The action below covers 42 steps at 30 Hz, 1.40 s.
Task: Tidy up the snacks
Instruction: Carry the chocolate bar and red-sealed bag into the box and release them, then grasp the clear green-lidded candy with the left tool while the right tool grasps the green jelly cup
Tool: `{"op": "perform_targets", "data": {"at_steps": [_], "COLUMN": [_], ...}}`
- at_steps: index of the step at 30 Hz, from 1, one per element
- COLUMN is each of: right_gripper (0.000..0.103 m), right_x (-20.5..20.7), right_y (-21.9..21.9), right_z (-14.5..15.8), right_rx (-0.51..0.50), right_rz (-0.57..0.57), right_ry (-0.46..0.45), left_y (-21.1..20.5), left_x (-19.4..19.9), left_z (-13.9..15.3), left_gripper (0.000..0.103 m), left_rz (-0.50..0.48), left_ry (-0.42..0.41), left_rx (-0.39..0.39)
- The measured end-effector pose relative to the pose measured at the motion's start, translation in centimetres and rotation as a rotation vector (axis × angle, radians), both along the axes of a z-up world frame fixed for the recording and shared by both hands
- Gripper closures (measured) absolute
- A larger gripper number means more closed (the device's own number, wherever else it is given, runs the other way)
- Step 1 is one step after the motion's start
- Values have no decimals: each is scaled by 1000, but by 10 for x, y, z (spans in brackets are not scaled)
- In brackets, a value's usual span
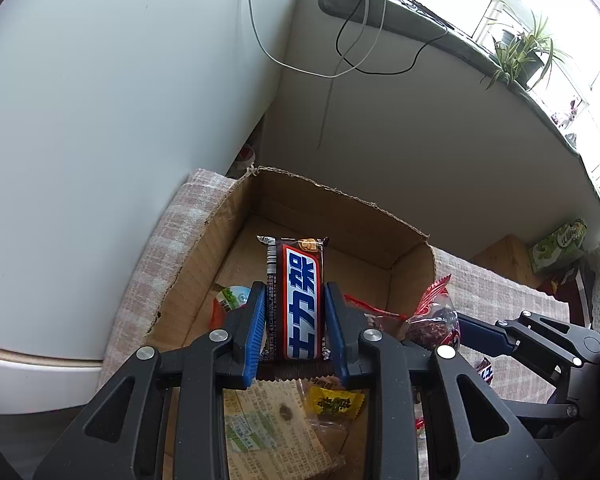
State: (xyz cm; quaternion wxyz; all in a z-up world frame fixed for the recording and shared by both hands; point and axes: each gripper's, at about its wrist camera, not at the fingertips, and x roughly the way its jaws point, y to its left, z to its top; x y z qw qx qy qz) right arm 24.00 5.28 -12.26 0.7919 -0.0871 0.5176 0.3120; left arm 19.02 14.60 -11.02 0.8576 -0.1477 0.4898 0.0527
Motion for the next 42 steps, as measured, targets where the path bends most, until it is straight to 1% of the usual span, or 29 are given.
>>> {"op": "perform_targets", "data": {"at_steps": [4, 8, 10, 14, 21, 28, 33, 38, 42], "right_gripper": [62, 55, 50, 46, 45, 45, 45, 45, 45], "right_x": [-2, -3, -2, -3, -9, -19, -25, -29, -40], "right_y": [3, 4, 2, -6, -31, -80, -124, -169, -203], "right_z": [2, 4, 6, 10, 24, 42, 49, 46, 37], "right_rx": [-4, -11, -9, -3, 24, 60, 60, 59, 30], "right_rz": [17, 16, 11, -2, -18, -65, -114, -184, -224], "right_ry": [-10, -28, -32, -45, -59, -78, -92, -82, -69], "left_y": [2, 2, 3, 3, -2, -17, -30, -47, -70], "left_x": [-1, -2, -2, -5, -17, -34, -44, -53, -60], "left_z": [1, 2, 2, 4, 20, 37, 44, 41, 34], "left_gripper": [76, 76, 76, 76, 75, 75, 75, 75, 75], "left_rz": [5, 10, 13, 15, 2, -34, -63, -95, -148], "left_ry": [2, 2, 2, -2, -44, -85, -102, -98, -81], "left_rx": [3, 9, 10, 13, 14, 13, 4, -18, -38]}}
